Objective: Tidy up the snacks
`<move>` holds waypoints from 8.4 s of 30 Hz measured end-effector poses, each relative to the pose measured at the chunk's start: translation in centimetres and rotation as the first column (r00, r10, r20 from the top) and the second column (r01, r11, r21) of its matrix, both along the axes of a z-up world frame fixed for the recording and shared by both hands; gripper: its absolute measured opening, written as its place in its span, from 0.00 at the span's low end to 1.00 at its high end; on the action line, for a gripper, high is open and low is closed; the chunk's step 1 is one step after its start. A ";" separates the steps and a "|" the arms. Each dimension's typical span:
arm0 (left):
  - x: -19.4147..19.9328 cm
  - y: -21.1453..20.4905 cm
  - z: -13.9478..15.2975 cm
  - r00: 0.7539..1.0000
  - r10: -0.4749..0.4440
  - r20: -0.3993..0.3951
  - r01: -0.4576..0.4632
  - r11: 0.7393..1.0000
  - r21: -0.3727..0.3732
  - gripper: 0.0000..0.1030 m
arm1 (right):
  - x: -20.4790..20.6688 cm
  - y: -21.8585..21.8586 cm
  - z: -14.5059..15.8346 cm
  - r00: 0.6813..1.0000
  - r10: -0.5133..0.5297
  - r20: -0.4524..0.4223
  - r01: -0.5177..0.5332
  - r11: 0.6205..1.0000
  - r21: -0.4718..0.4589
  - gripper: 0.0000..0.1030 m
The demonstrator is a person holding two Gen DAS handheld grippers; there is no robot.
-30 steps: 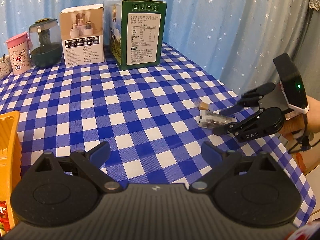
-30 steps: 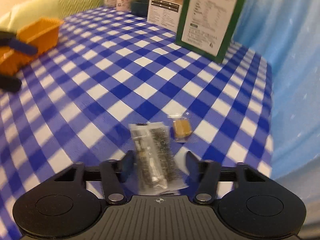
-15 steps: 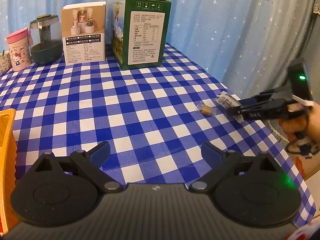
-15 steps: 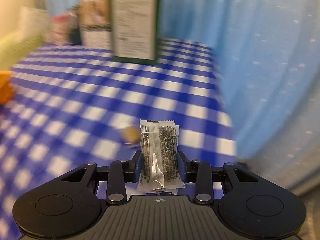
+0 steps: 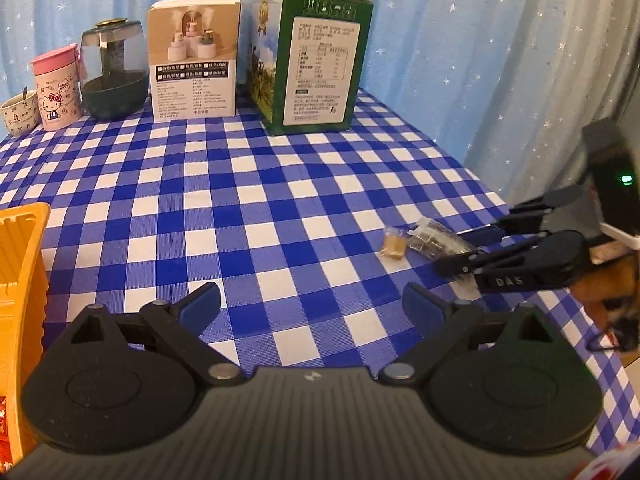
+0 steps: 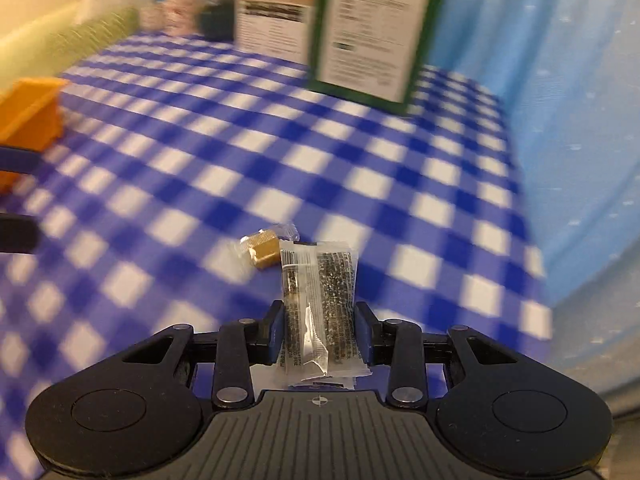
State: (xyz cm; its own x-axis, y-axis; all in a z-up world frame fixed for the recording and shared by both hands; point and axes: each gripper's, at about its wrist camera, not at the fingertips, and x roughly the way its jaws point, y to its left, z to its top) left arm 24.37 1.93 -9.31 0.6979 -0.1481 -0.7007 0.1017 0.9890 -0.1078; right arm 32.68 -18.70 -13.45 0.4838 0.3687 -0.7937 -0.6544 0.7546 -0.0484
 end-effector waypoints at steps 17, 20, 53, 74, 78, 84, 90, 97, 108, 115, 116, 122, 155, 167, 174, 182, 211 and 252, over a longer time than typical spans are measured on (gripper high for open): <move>6.6 -7.0 -4.9 0.970 -0.237 0.052 0.231 0.968 0.102 0.41 | -3.1 -4.7 0.8 0.914 -0.406 -0.014 0.398 0.889 0.226 0.36; 7.2 -7.7 -5.0 0.965 -0.255 0.053 0.248 0.962 0.115 0.28 | -3.6 -5.2 1.0 0.906 -0.423 -0.023 0.416 0.879 0.234 0.36; -9.7 0.0 4.3 0.999 0.034 0.010 -0.034 0.999 -0.004 0.17 | -15.6 0.1 6.3 0.884 -0.460 -0.082 0.462 0.834 0.302 0.36; -20.6 10.0 10.7 0.971 0.222 0.087 -0.222 0.975 0.000 0.17 | -24.4 11.6 11.3 0.963 -0.270 -0.023 0.259 0.896 0.361 0.36; -21.8 11.6 10.9 0.964 0.252 0.089 -0.253 0.967 0.001 0.17 | -25.2 13.8 11.8 0.974 -0.227 -0.008 0.215 0.907 0.362 0.36; -23.5 13.7 11.4 0.950 0.297 0.094 -0.298 0.954 -0.001 0.17 | -25.9 16.7 12.1 0.985 -0.173 0.001 0.161 0.918 0.362 0.36; -24.4 15.3 11.9 0.938 0.331 0.101 -0.332 0.943 -0.004 0.17 | -26.6 18.9 12.3 0.992 -0.128 0.010 0.116 0.926 0.358 0.36; -25.0 17.0 12.1 0.926 0.361 0.107 -0.362 0.932 -0.009 0.17 | -27.0 21.0 12.5 0.996 -0.088 0.019 0.075 0.931 0.358 0.36; -24.4 19.4 11.6 0.913 0.397 0.093 -0.398 0.917 -0.017 0.17 | -26.1 24.0 12.2 0.999 -0.045 0.022 0.035 0.938 0.345 0.36; -22.7 21.3 10.9 0.910 0.407 0.077 -0.407 0.913 -0.015 0.17 | -23.9 26.1 11.5 1.000 -0.024 0.015 0.018 0.943 0.333 0.36; -22.3 21.7 10.7 0.909 0.409 0.074 -0.410 0.912 -0.014 0.17 | -23.5 26.5 11.4 1.000 -0.021 0.014 0.015 0.943 0.331 0.36; -20.1 23.3 9.9 0.911 0.407 0.064 -0.408 0.913 -0.008 0.17 | -21.3 28.3 10.5 1.000 -0.016 0.007 0.013 0.948 0.319 0.36; -8.9 28.3 3.5 0.939 0.345 0.005 -0.345 0.938 0.021 0.33 | -12.5 33.2 5.7 1.000 0.009 -0.007 -0.007 0.958 0.287 0.36; -12.6 29.2 3.7 0.920 0.391 0.008 -0.391 0.920 0.027 0.35 | -12.5 33.6 5.7 1.000 0.005 -0.028 0.003 0.954 0.299 0.36; -13.8 29.4 4.4 0.911 0.411 0.026 -0.412 0.911 0.035 0.49 | -12.0 34.3 6.1 0.999 0.007 -0.052 0.011 0.942 0.336 0.37; -15.6 29.0 5.1 0.902 0.430 0.042 -0.431 0.901 0.040 0.72 | -12.8 32.1 7.0 0.997 -0.050 -0.053 0.066 0.931 0.358 0.57; -27.9 18.9 13.2 0.859 0.509 0.063 -0.512 0.856 0.068 1.00 | -27.3 20.6 11.8 0.991 -0.119 -0.054 0.130 0.952 0.278 0.85; -37.9 10.1 16.9 0.890 0.442 0.112 -0.454 0.884 0.115 1.00 | -40.6 12.3 16.3 0.981 -0.187 0.051 0.162 0.936 0.312 0.86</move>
